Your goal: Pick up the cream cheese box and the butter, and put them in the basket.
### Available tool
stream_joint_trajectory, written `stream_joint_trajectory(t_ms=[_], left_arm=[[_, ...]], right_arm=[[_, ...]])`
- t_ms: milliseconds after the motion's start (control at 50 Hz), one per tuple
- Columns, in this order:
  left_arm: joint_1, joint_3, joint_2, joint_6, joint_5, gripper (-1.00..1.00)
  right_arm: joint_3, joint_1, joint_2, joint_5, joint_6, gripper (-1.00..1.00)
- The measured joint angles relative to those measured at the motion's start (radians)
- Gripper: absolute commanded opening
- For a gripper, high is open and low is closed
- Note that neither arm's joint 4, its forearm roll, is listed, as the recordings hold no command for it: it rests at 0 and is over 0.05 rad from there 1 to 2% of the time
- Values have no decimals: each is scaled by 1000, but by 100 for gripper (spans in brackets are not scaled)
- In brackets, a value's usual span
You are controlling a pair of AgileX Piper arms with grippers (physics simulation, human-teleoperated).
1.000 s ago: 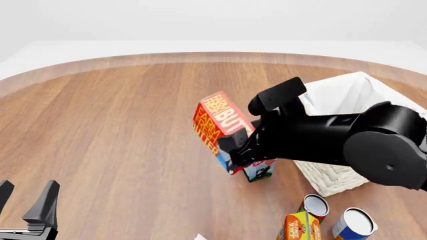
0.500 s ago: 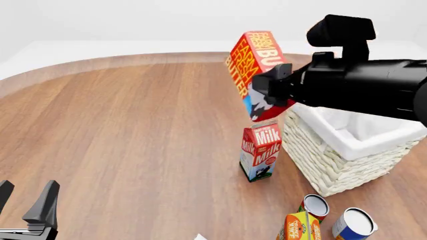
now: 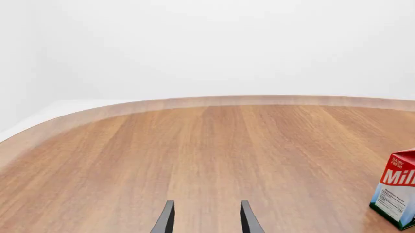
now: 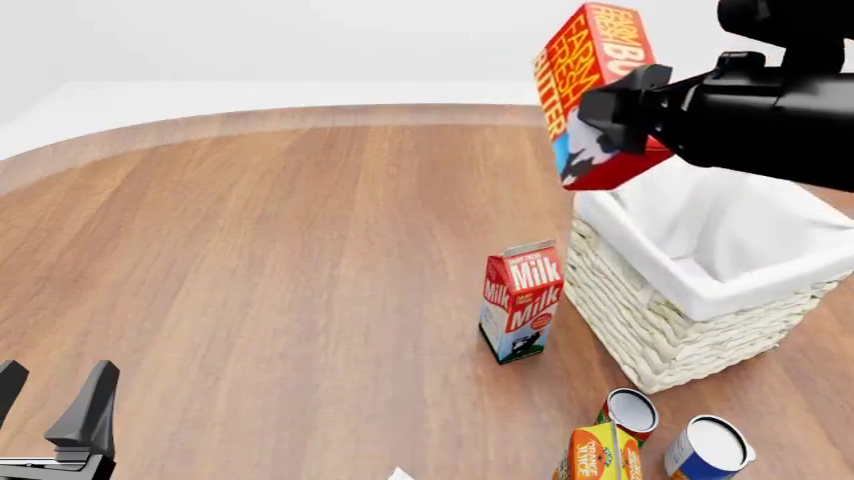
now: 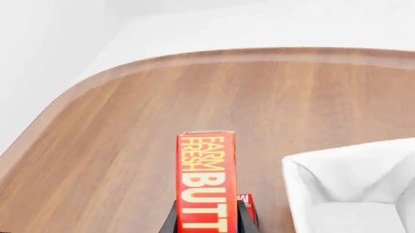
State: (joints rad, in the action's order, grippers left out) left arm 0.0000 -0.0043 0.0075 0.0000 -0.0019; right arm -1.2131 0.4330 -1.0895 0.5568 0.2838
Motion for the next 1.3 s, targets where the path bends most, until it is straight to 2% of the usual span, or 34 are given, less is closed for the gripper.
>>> stream_joint_trajectory(t_ms=[700, 1300], left_arm=[[0, 0, 0, 0, 0, 100], [0, 0, 0, 0, 0, 100]], right_arm=[[142, -245, 34, -106, 86, -100], [200, -352, -5, -174, 97, -100]])
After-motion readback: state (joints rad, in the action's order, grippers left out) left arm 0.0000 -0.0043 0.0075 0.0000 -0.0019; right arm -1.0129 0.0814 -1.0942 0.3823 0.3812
